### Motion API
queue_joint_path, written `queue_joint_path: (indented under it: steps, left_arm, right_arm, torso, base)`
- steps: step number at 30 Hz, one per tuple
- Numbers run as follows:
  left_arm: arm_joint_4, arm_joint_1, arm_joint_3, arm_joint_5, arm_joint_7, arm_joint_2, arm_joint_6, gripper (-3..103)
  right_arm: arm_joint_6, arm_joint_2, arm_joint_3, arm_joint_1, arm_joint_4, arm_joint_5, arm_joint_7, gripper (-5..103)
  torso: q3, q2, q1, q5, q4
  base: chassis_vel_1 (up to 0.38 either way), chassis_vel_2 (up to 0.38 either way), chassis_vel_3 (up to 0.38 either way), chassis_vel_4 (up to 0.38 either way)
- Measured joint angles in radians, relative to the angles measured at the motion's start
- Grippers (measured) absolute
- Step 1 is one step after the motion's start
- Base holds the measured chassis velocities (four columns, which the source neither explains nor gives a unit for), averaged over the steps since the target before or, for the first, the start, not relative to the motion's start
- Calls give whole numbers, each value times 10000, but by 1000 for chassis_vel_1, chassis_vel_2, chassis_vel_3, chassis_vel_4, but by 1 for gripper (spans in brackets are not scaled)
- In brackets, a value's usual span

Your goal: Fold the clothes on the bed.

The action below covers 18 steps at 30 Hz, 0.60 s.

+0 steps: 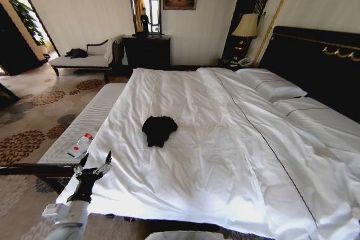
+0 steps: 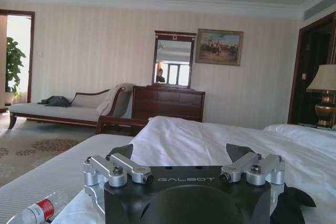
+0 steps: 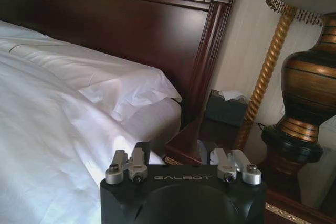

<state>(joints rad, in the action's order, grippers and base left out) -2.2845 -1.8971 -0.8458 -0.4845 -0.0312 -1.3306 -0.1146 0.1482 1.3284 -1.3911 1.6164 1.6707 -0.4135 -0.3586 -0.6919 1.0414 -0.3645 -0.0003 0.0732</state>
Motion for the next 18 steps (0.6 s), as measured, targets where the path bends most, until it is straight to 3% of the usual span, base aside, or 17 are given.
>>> queue_joint_path:
  steps: [2, 6, 8, 11, 14, 18]
  left_arm:
    - [-1, 12, 0, 0, 0, -1, 0, 99]
    - [16, -33, -33, -54, 20, 21, -12, 99]
    - [17, -57, -43, -68, 20, 35, -22, 98]
    - [14, -95, -68, -106, 23, 72, -51, 98]
    - [13, -38, -55, -58, 81, 35, -52, 98]
    - [-3, -125, -52, -24, 101, -12, -70, 98]
  right_arm:
    - [0, 4, 0, 21, 29, -3, 0, 52]
    - [-306, 60, 82, 119, 160, 90, 45, 74]
    - [-325, 78, 99, 130, 210, 96, 62, 74]
    - [-465, 150, 189, 190, 464, 166, 303, 90]
    - [-624, 155, 251, 255, 586, 259, 529, 99]
    - [-708, 167, 371, 359, 903, 291, 786, 100]
  torso:
    - [0, 0, 0, 0, 0]
    - [0, 0, 0, 3, 1]
    - [0, 0, 1, 3, 0]
    - [-1, 0, 0, 2, -1]
    - [0, 0, 0, 1, 0]
    - [0, 0, 0, 3, -1]
  base:
    - [0, 0, 0, 0]
    - [0, 0, 0, 0]
    - [0, 0, 0, 0]
    - [0, 0, 0, 0]
    - [0, 0, 0, 0]
    - [0, 0, 0, 0]
